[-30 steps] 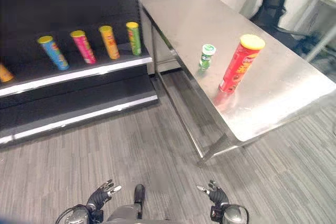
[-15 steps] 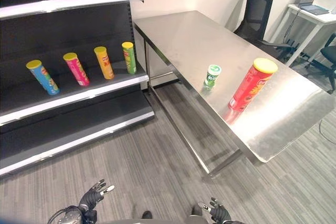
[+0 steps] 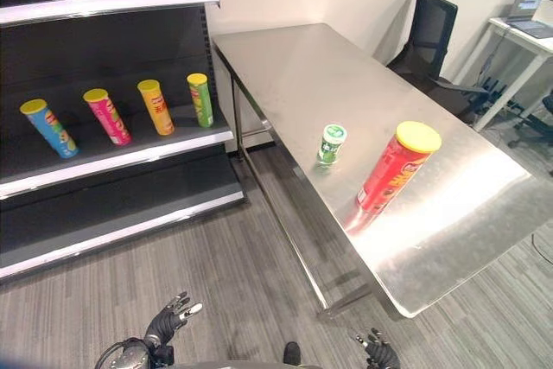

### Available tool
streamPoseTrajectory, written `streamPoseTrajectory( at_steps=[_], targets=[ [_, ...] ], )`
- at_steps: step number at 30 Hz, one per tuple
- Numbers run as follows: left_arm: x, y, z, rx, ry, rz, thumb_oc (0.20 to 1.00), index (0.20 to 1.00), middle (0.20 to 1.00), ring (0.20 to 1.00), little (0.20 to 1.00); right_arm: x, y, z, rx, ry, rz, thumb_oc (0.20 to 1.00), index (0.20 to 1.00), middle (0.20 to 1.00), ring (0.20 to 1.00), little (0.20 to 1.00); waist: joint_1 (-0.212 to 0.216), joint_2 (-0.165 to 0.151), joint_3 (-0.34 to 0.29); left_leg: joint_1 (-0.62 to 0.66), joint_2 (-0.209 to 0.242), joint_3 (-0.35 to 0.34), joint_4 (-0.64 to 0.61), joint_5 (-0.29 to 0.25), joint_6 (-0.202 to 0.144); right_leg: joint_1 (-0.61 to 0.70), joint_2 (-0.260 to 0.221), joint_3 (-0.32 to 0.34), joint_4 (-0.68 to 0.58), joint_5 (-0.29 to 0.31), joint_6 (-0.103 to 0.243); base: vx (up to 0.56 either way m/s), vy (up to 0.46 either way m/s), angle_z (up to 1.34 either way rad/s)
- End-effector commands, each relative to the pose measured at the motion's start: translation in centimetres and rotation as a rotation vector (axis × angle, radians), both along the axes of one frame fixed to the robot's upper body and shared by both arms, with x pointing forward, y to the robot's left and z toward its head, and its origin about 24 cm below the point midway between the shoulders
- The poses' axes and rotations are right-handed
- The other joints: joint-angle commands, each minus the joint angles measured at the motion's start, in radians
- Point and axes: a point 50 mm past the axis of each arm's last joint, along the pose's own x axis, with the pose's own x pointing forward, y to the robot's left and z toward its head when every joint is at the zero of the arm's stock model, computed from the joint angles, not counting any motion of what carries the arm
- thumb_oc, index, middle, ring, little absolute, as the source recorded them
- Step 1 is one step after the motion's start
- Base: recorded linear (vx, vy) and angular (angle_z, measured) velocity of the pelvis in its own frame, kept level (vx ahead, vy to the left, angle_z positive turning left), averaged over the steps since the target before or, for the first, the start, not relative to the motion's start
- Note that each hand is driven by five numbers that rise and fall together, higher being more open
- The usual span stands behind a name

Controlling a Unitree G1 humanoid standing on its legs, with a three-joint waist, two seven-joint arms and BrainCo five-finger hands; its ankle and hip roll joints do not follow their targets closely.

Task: Put the goods on the table back onto the shelves and tidy them up.

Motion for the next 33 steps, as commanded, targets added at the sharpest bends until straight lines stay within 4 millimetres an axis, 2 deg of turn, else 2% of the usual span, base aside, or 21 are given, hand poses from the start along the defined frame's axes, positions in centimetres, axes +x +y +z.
streamPoseTrajectory(
  at_steps=[1,3,7,8,9,10,11,12,13,14,15,18,20,21,23,24,25,26,30,31,33],
  targets=[
    [0.4,0.5,0.5,0.009,-0.048,-0.010,1.000,1.000,1.000,1.000,1.000,-2.2,-3.9,1.4,-0.083,-0.045,-0.210,1.000,1.000,1.000,1.000,1.000,-0.030,0.034,-0.012,-0.030,0.030,0.064,0.001,0.036,-0.014,-0.001,-0.058,-0.018,0.002,-0.043,-0.023,0.01,-0.014,-0.15],
    [-0.2,0.8,0.4,0.001,-0.036,0.017,1.000,1.000,1.000,1.000,1.000,-4.2,-6.6,2.5,-0.138,-0.061,-0.341,1.000,1.000,1.000,1.000,1.000,-0.051,0.037,-0.015,-0.023,0.032,0.069,0.001,0.036,-0.015,-0.001,-0.057,-0.017,0.002,-0.042,-0.021,0.00,0.000,-0.21],
    [-0.6,1.0,0.3,-0.001,-0.026,0.051,1.000,1.000,1.000,1.000,1.000,-6.7,-13.8,7.7,-0.336,-0.188,-0.569,1.000,1.000,1.000,1.000,1.000,-0.096,0.041,-0.022,-0.012,0.032,0.080,0.001,0.024,-0.016,-0.010,-0.059,-0.019,0.002,-0.038,-0.017,0.00,0.025,-0.18],
    [-0.4,0.4,0.2,-0.005,-0.024,0.046,1.000,1.000,1.000,1.000,1.000,-4.6,-17.0,12.3,-0.496,-0.348,-0.573,1.000,1.000,1.000,1.000,1.000,-0.111,0.046,-0.027,-0.007,0.032,0.085,0.001,0.022,-0.018,-0.015,-0.061,-0.021,0.002,-0.036,-0.014,0.01,0.053,-0.48],
    [-0.3,0.3,0.0,0.002,-0.017,0.045,1.000,1.000,1.000,1.000,1.000,-1.8,-18.1,15.9,-0.607,-0.474,-0.514,1.000,1.000,1.000,1.000,1.000,-0.119,0.048,-0.025,-0.004,0.031,0.086,0.001,0.025,-0.018,-0.017,-0.062,-0.022,0.002,-0.031,-0.013,0.02,0.054,-0.45],
    [0.0,0.0,0.0,-0.005,-0.023,0.043,1.000,1.000,1.000,1.000,1.000,-0.7,-18.0,16.9,-0.645,-0.496,-0.482,1.000,1.000,1.000,1.000,1.000,-0.120,0.051,-0.026,-0.003,0.030,0.086,0.001,0.023,-0.018,-0.018,-0.063,-0.024,0.002,-0.034,-0.011,0.00,0.039,-0.22],
    [0.2,-0.1,-0.1,0.000,-0.019,0.036,1.000,1.000,1.000,1.000,1.000,1.4,-18.4,19.4,-0.717,-0.563,-0.414,1.000,1.000,1.000,1.000,1.000,-0.120,0.053,-0.024,-0.003,0.029,0.085,0.001,0.024,-0.018,-0.019,-0.063,-0.025,0.002,-0.034,-0.010,0.01,0.038,-0.25],
    [0.4,-0.1,-0.1,-0.002,-0.018,0.044,1.000,1.000,1.000,1.000,1.000,4.2,-17.8,23.0,-0.785,-0.702,-0.338,1.000,1.000,1.000,1.000,1.000,-0.126,0.054,-0.019,-0.002,0.029,0.088,0.001,0.024,-0.017,-0.021,-0.063,-0.026,0.002,-0.032,-0.009,0.00,0.026,-0.22],
    [0.4,-0.1,-0.1,-0.001,-0.019,0.045,1.000,1.000,1.000,1.000,1.000,4.2,-17.7,23.0,-0.785,-0.702,-0.339,1.000,1.000,1.000,1.000,1.000,-0.127,0.054,-0.017,-0.001,0.029,0.088,0.001,0.023,-0.017,-0.019,-0.063,-0.025,0.002,-0.033,-0.009,-0.02,0.021,-0.15],
    [1.1,-0.6,0.0,-0.013,-0.040,0.039,1.000,1.000,1.000,1.000,1.000,8.4,-15.2,28.7,-0.876,-0.938,-0.193,1.000,1.000,1.000,1.000,1.000,-0.124,0.053,-0.007,-0.001,0.028,0.088,0.001,0.026,-0.018,-0.016,-0.062,-0.028,0.002,-0.033,-0.009,0.00,0.000,0.00],
    [1.4,-0.8,0.2,-0.014,-0.050,0.026,1.000,1.000,1.000,1.000,1.000,9.9,-14.3,30.7,-0.918,-0.994,-0.123,1.000,1.000,1.000,1.000,1.000,-0.118,0.050,-0.004,-0.002,0.028,0.085,0.001,0.031,-0.018,-0.014,-0.061,-0.029,0.002,-0.034,-0.008,0.00,0.000,0.00],
    [1.7,-0.7,0.3,-0.004,-0.052,0.004,1.000,1.000,1.000,1.000,1.000,13.7,-9.3,35.8,-0.970,-1.175,0.192,1.000,1.000,1.000,1.000,1.000,-0.106,0.039,0.012,-0.004,0.027,0.074,0.001,0.027,-0.017,-0.006,-0.059,-0.031,0.002,-0.037,-0.009,-0.02,-0.016,0.10],
    [1.6,-0.7,0.3,-0.006,-0.052,-0.001,1.000,1.000,1.000,1.000,1.000,14.5,-8.2,36.7,-0.961,-1.206,0.268,1.000,1.000,1.000,1.000,1.000,-0.102,0.035,0.015,-0.002,0.027,0.071,0.001,0.026,-0.016,-0.002,-0.058,-0.032,0.002,-0.036,-0.010,0.00,-0.012,0.17],
    [1.4,-0.6,0.2,-0.003,-0.048,0.003,1.000,1.000,1.000,1.000,1.000,15.5,-7.1,38.4,-1.003,-1.208,0.392,1.000,1.000,1.000,1.000,1.000,-0.095,0.028,0.018,0.002,0.031,0.070,0.001,0.026,-0.015,0.007,-0.057,-0.031,0.002,-0.036,-0.009,0.01,-0.008,0.13],
    [1.2,-0.6,0.2,-0.004,-0.044,0.011,1.000,1.000,1.000,1.000,1.000,15.9,-6.8,38.9,-1.000,-1.206,0.434,1.000,1.000,1.000,1.000,1.000,-0.096,0.027,0.020,0.007,0.034,0.069,0.001,0.025,-0.016,0.013,-0.055,-0.032,0.002,-0.036,-0.009,0.01,-0.004,0.05],
    [0.9,-0.6,0.0,-0.011,-0.040,0.023,1.000,1.000,1.000,1.000,1.000,16.4,-5.7,40.0,-0.989,-1.263,0.472,1.000,1.000,1.000,1.000,1.000,-0.091,0.024,0.019,0.007,0.035,0.068,0.001,0.031,-0.016,0.016,-0.055,-0.033,0.002,-0.032,-0.007,0.02,0.002,0.05],
    [0.9,-0.6,0.0,-0.011,-0.039,0.024,1.000,1.000,1.000,1.000,1.000,16.5,-5.7,40.0,-0.988,-1.263,0.473,1.000,1.000,1.000,1.000,1.000,-0.092,0.025,0.019,0.010,0.036,0.068,0.001,0.027,-0.016,0.020,-0.054,-0.034,0.002,-0.036,-0.006,0.02,-0.006,0.11],
    [0.5,-0.7,-0.1,-0.014,-0.031,0.032,1.000,1.000,1.000,1.000,1.000,17.2,-4.5,40.1,-0.934,-1.291,0.540,1.000,1.000,1.000,1.000,1.000,-0.084,0.021,0.019,0.009,0.036,0.065,0.001,0.031,-0.015,0.022,-0.054,-0.034,0.002,-0.032,-0.006,0.02,-0.007,0.13],
    [-0.1,-0.9,-0.4,-0.019,-0.008,0.034,1.000,1.000,1.000,1.000,1.000,19.1,-5.6,39.4,-0.960,-1.141,0.634,1.000,1.000,1.000,1.000,1.000,-0.061,0.015,0.023,0.014,0.039,0.057,0.001,0.025,-0.016,0.038,-0.052,-0.032,0.002,-0.033,-0.002,0.02,-0.001,0.05],
    [-0.3,-0.9,-0.5,-0.016,0.002,0.027,1.000,1.000,1.000,1.000,1.000,20.1,-6.9,38.8,-0.978,-1.035,0.656,1.000,1.000,1.000,1.000,1.000,-0.045,0.010,0.020,0.016,0.039,0.055,0.001,0.022,-0.015,0.040,-0.053,-0.033,0.002,-0.034,-0.002,0.03,0.000,0.14],
    [-0.4,-1.1,-0.7,-0.018,0.013,0.030,1.000,1.000,1.000,1.000,1.000,21.1,-6.8,38.1,-0.949,-0.992,0.696,1.000,1.000,1.000,1.000,1.000,-0.036,0.008,0.019,0.016,0.040,0.057,0.001,0.019,-0.014,0.042,-0.052,-0.033,0.002,-0.034,-0.002,0.01,0.000,0.04]
  ],
)
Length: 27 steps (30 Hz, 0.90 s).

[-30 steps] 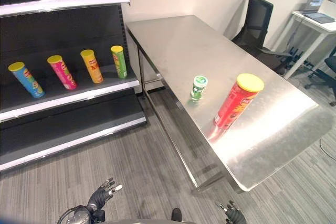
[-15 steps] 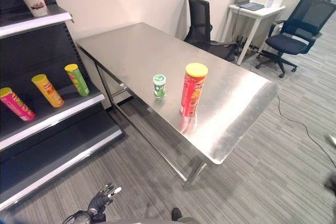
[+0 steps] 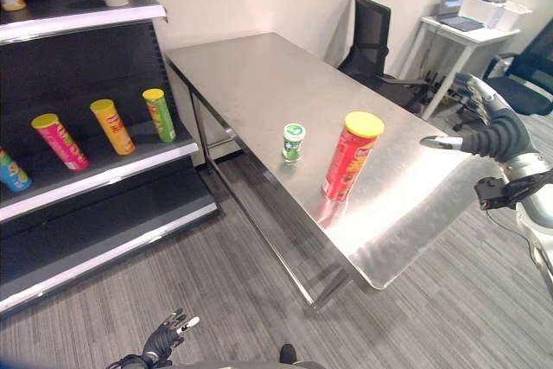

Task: Put the goods on the table back onto the shelves and tidy them up.

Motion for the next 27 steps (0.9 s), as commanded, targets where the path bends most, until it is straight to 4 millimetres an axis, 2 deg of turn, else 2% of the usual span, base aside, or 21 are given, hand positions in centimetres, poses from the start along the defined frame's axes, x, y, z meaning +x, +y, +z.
streamPoseTrajectory(
  at_steps=[1,4,8,11,16,22,24,27],
  targets=[
    [1.6,-0.6,0.3,0.004,-0.052,-0.037,1.000,1.000,1.000,1.000,1.000,1.4,0.7,2.1,-0.015,-0.047,0.063,1.000,1.000,1.000,1.000,1.000,0.031,0.018,0.013,-0.015,0.036,0.013,0.008,0.029,0.000,0.026,-0.043,-0.003,0.003,-0.049,-0.013,0.00,0.000,0.00],
    [1.5,-0.5,0.3,0.011,-0.044,-0.045,1.000,1.000,1.000,1.000,1.000,2.8,0.8,1.1,-0.031,0.028,0.072,1.000,1.000,1.000,1.000,1.000,0.043,0.010,0.011,-0.020,0.039,0.011,0.008,0.025,0.000,0.027,-0.045,-0.005,0.003,-0.048,-0.012,0.02,-0.007,0.04],
    [1.6,-0.4,0.2,0.014,-0.044,-0.037,1.000,1.000,1.000,1.000,1.000,3.5,1.8,1.0,0.009,0.015,0.112,1.000,1.000,1.000,1.000,1.000,0.047,0.009,0.013,-0.025,0.041,0.010,0.008,0.023,0.001,0.027,-0.048,-0.010,0.003,-0.047,-0.011,0.02,-0.016,0.16],
    [1.0,-0.3,0.1,0.015,-0.032,-0.024,1.000,1.000,1.000,1.000,1.000,3.0,2.6,1.0,0.091,-0.029,0.170,1.000,1.000,1.000,1.000,1.000,0.051,0.008,0.005,-0.035,0.039,0.006,0.008,0.025,0.003,0.025,-0.053,-0.014,0.003,-0.044,-0.011,0.02,-0.016,0.12],
    [0.7,-0.4,0.0,0.017,-0.020,-0.024,1.000,1.000,1.000,1.000,1.000,2.7,3.2,0.9,0.107,-0.033,0.215,1.000,1.000,1.000,1.000,1.000,0.056,0.007,0.003,-0.035,0.039,0.006,0.008,0.025,0.002,0.029,-0.055,-0.017,0.003,-0.045,-0.011,0.02,-0.003,0.06],
    [0.5,-0.4,0.0,0.022,-0.014,-0.027,1.000,1.000,1.000,1.000,1.000,2.7,2.8,-0.3,0.104,0.046,0.221,1.000,1.000,1.000,1.000,1.000,0.067,0.004,0.002,-0.030,0.040,0.005,0.008,0.022,0.002,0.033,-0.056,-0.021,0.003,-0.046,-0.012,0.00,0.000,0.00],
    [0.7,-0.2,0.0,0.030,-0.018,-0.029,1.000,1.000,1.000,1.000,1.000,3.0,2.0,-0.9,0.020,0.144,0.193,1.000,1.000,1.000,1.000,1.000,0.075,-0.002,0.003,-0.025,0.042,0.006,0.008,0.015,-0.001,0.042,-0.056,-0.024,0.003,-0.048,-0.011,0.00,0.000,0.00],
    [0.7,-0.2,0.0,0.033,-0.015,-0.027,1.000,1.000,1.000,1.000,1.000,3.6,2.0,-1.2,0.007,0.177,0.185,1.000,1.000,1.000,1.000,1.000,0.077,-0.003,0.007,-0.024,0.043,0.006,0.008,0.012,-0.002,0.044,-0.056,-0.026,0.003,-0.047,-0.011,0.00,0.001,0.02]
  ],
)
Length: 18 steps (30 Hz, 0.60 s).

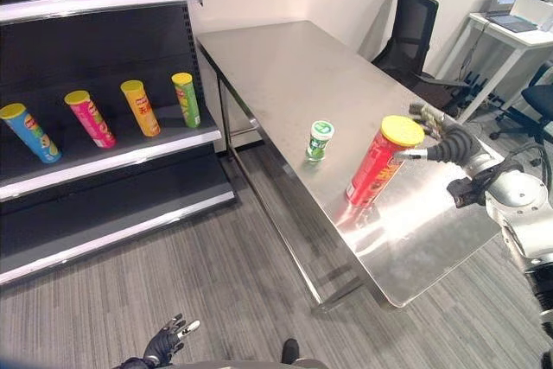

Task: Put the goods on the table back onto the shelves and tidy them up.

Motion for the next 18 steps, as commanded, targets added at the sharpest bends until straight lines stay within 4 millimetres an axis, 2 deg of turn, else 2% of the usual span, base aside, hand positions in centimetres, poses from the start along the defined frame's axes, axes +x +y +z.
streamPoseTrajectory(
  at_steps=[1,18],
  targets=[
    [1.3,-0.2,0.4,0.019,-0.047,-0.053,1.000,1.000,1.000,1.000,1.000,1.1,1.1,2.7,0.013,-0.121,0.049,1.000,1.000,1.000,1.000,1.000,0.026,0.003,-0.023,-0.017,0.042,0.059,0.008,0.013,-0.005,0.022,-0.050,0.020,0.003,-0.030,-0.006,0.00,0.000,0.00],
    [1.4,0.0,0.5,0.019,-0.059,-0.039,1.000,1.000,1.000,1.000,1.000,1.5,2.4,4.0,0.018,-0.191,0.067,1.000,1.000,1.000,1.000,1.000,0.029,0.002,-0.010,-0.019,0.042,0.057,0.008,0.013,-0.004,0.024,-0.052,0.019,0.003,-0.028,-0.004,0.00,0.000,0.00]
  ],
)
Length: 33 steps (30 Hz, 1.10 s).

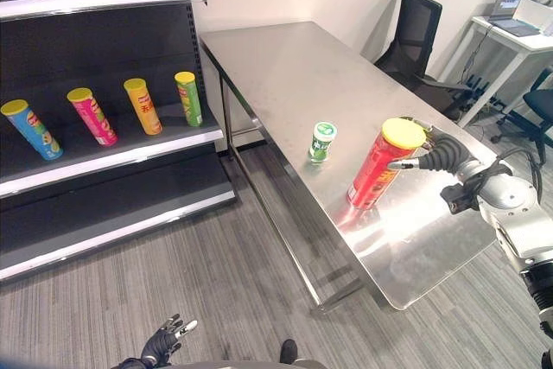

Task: Put the goods on the table back onto the shelves and tidy them up.

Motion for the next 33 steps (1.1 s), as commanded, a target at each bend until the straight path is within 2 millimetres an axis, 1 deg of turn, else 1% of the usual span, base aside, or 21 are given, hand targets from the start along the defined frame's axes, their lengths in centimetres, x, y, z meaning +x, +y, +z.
streamPoseTrajectory(
  at_steps=[1,6,7,8,9,13,16,19,22,26,28,29,30,31,32,33],
  targets=[
    [1.5,-0.1,0.6,0.019,-0.061,-0.048,1.000,1.000,1.000,1.000,1.000,1.3,1.0,4.2,0.001,-0.173,0.017,1.000,1.000,1.000,1.000,1.000,0.030,0.000,-0.010,-0.017,0.041,0.059,0.008,0.012,-0.004,0.025,-0.052,0.026,0.003,-0.027,-0.004,0.00,0.000,0.00],
    [1.5,-0.1,0.6,0.021,-0.059,-0.047,1.000,1.000,1.000,1.000,1.000,1.7,1.1,3.6,-0.016,-0.134,0.021,1.000,1.000,1.000,1.000,1.000,0.034,-0.004,-0.010,-0.016,0.042,0.059,0.008,0.010,-0.004,0.026,-0.052,0.025,0.003,-0.027,-0.003,0.00,0.000,0.00],
    [1.5,-0.1,0.6,0.021,-0.059,-0.047,1.000,1.000,1.000,1.000,1.000,1.7,1.1,3.6,-0.016,-0.134,0.022,0.583,0.583,0.583,0.583,0.583,0.034,-0.004,-0.010,-0.016,0.042,0.059,0.008,0.010,-0.004,0.026,-0.052,0.025,0.003,-0.027,-0.003,0.00,0.000,0.00],
    [1.5,-0.1,0.6,0.021,-0.060,-0.048,1.000,1.000,1.000,1.000,1.000,1.8,1.2,3.5,-0.014,-0.129,0.026,0.213,0.213,0.213,0.213,0.213,0.035,-0.004,-0.008,-0.016,0.042,0.058,0.008,0.010,-0.004,0.026,-0.052,0.026,0.003,-0.027,-0.003,0.00,0.000,0.00],
    [1.5,-0.1,0.5,0.021,-0.058,-0.048,1.000,1.000,1.000,1.000,1.000,1.9,1.4,3.3,-0.015,-0.125,0.030,0.200,0.200,0.200,0.200,0.200,0.035,-0.005,-0.007,-0.016,0.042,0.058,0.008,0.010,-0.004,0.026,-0.051,0.027,0.003,-0.028,-0.003,0.00,0.000,0.00],
    [1.5,0.0,0.6,0.024,-0.058,-0.048,1.000,1.000,1.000,1.000,1.000,2.0,1.7,3.1,-0.016,-0.116,0.040,0.200,0.200,0.200,0.200,0.200,0.037,-0.005,-0.001,-0.017,0.043,0.057,0.008,0.010,-0.004,0.025,-0.051,0.026,0.003,-0.027,-0.003,0.00,0.000,0.00],
    [1.5,0.1,0.6,0.028,-0.056,-0.047,1.000,1.000,1.000,1.000,1.000,2.1,2.2,3.5,0.000,-0.149,0.049,0.200,0.200,0.200,0.200,0.200,0.036,-0.003,0.001,-0.017,0.043,0.058,0.008,0.011,-0.004,0.024,-0.051,0.025,0.003,-0.027,-0.003,0.00,0.000,0.00],
    [1.5,0.2,0.6,0.031,-0.057,-0.043,1.000,1.000,1.000,1.000,1.000,2.0,2.4,3.5,0.013,-0.161,0.051,0.200,0.200,0.200,0.200,0.200,0.035,-0.002,0.000,-0.017,0.044,0.057,0.008,0.011,-0.004,0.026,-0.051,0.024,0.003,-0.026,-0.002,0.00,0.000,0.00],
    [1.8,0.3,0.7,0.033,-0.067,-0.037,1.000,1.000,1.000,1.000,1.000,1.9,2.8,4.0,0.027,-0.199,0.062,0.200,0.200,0.200,0.200,0.200,0.033,0.001,0.000,-0.019,0.043,0.057,0.008,0.021,-0.004,0.024,-0.052,0.023,0.003,-0.021,-0.002,0.00,0.000,0.00],
    [1.9,0.6,0.9,0.040,-0.080,-0.022,1.000,1.000,1.000,1.000,1.000,1.4,5.0,5.7,0.141,-0.345,0.121,0.200,0.200,0.200,0.200,0.200,0.031,0.008,-0.001,-0.022,0.047,0.052,0.008,0.030,-0.003,0.026,-0.050,0.021,0.003,-0.021,0.002,-0.02,-0.051,0.00],
    [1.9,0.7,1.0,0.039,-0.086,-0.010,1.000,1.000,1.000,1.000,1.000,0.8,7.3,6.9,0.225,-0.435,0.201,0.200,0.200,0.200,0.200,0.200,0.033,0.013,0.000,-0.029,0.053,0.044,0.008,0.040,-0.001,0.026,-0.042,0.025,0.003,-0.024,0.004,-0.01,-0.076,0.04],
    [1.8,0.7,1.0,0.040,-0.086,-0.010,1.000,1.000,1.000,1.000,1.000,0.8,7.3,6.9,0.225,-0.435,0.200,0.200,0.200,0.200,0.200,0.200,0.032,0.013,0.000,-0.030,0.053,0.044,0.008,0.040,-0.002,0.026,-0.042,0.025,0.003,-0.025,0.004,-0.01,-0.060,0.14],
    [1.7,0.8,1.0,0.041,-0.084,-0.006,1.000,1.000,1.000,1.000,1.000,0.6,7.8,7.2,0.258,-0.458,0.222,0.200,0.200,0.200,0.200,0.200,0.035,0.012,0.000,-0.036,0.053,0.035,0.008,0.041,-0.001,0.026,-0.040,0.024,0.003,-0.027,0.004,-0.02,-0.096,0.14],
    [1.7,1.0,1.2,0.044,-0.096,0.002,1.000,1.000,1.000,1.000,1.000,-0.1,9.9,8.3,0.294,-0.526,0.311,0.200,0.200,0.200,0.200,0.200,0.044,0.014,0.005,-0.041,0.053,0.020,0.008,0.060,-0.001,0.026,-0.032,0.035,0.003,-0.025,0.007,-0.03,-0.096,0.13],
    [1.6,1.0,1.2,0.045,-0.095,0.002,1.000,1.000,1.000,1.000,1.000,-0.1,9.9,8.3,0.294,-0.526,0.311,0.200,0.200,0.200,0.200,0.200,0.044,0.013,0.005,-0.040,0.053,0.019,0.008,0.060,-0.001,0.026,-0.032,0.035,0.003,-0.025,0.007,-0.01,-0.090,0.13],
    [1.8,1.0,1.3,0.044,-0.102,-0.001,1.000,1.000,1.000,1.000,1.000,-0.7,10.8,8.9,0.304,-0.565,0.350,0.200,0.200,0.200,0.200,0.200,0.051,0.015,0.013,-0.029,0.051,0.014,0.009,0.098,-0.007,0.031,-0.028,0.042,0.003,-0.024,0.007,-0.07,-0.078,0.17]
  ],
)
